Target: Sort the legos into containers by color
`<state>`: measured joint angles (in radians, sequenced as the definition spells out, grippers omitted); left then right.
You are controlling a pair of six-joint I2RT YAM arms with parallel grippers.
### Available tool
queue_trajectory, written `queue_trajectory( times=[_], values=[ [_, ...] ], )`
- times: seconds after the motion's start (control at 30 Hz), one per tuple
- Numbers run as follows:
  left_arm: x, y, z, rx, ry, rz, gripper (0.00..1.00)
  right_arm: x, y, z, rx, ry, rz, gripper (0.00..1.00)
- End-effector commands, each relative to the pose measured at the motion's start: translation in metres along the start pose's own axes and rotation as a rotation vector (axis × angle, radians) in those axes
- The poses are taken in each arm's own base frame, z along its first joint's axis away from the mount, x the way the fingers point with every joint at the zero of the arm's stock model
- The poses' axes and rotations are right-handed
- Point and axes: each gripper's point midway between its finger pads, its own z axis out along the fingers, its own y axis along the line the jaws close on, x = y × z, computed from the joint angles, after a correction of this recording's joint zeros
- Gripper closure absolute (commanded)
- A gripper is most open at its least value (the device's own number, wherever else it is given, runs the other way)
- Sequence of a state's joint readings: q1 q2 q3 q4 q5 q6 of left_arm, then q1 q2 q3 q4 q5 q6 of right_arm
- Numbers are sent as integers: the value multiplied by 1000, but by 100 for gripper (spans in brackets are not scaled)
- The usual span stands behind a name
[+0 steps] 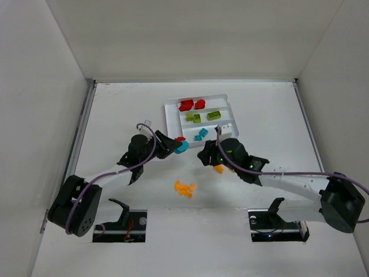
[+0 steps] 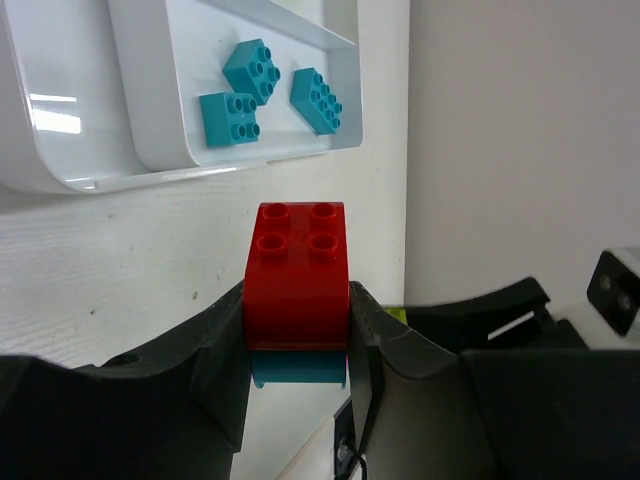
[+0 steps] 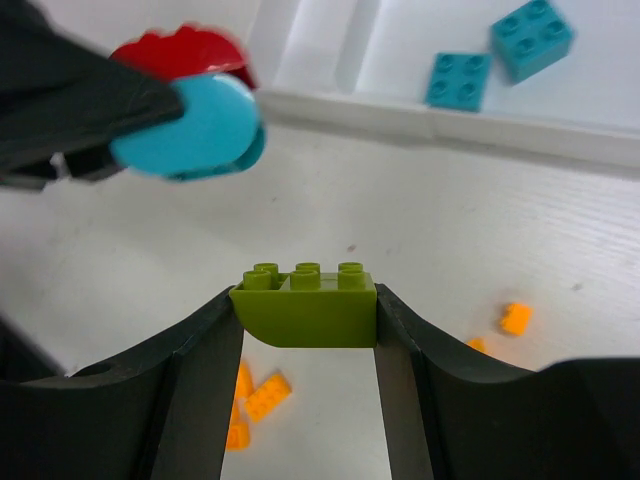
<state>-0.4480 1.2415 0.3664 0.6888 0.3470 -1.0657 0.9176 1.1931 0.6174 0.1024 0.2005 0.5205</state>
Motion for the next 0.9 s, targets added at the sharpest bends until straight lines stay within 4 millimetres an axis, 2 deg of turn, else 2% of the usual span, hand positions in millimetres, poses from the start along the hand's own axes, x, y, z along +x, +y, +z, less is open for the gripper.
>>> queue_trajectory(
  times=[0.0,0.17,0.27,0.37,0.6,0.73,0.87],
  values=[
    [-2,-11,-5,48,-10,53,85,-56,-16,11,61,-119,47,46],
    [8,-11,-12,58,22,78,84,-115,-79,41,262,-205,65,45],
    [15,-8,-20,57,32,105,84,-139,-114,61,359,-226,65,45],
    [23,-5,-27,59,52,143,83,-154,-141,79,441,-228,44,45],
    [34,-6,-40,96,58,207,81,-163,-187,114,559,-172,2,43],
    [41,-5,-43,108,67,228,81,-167,-214,119,605,-172,32,43],
    [43,-9,-45,127,67,250,81,-167,-228,123,623,-158,42,41]
  ],
)
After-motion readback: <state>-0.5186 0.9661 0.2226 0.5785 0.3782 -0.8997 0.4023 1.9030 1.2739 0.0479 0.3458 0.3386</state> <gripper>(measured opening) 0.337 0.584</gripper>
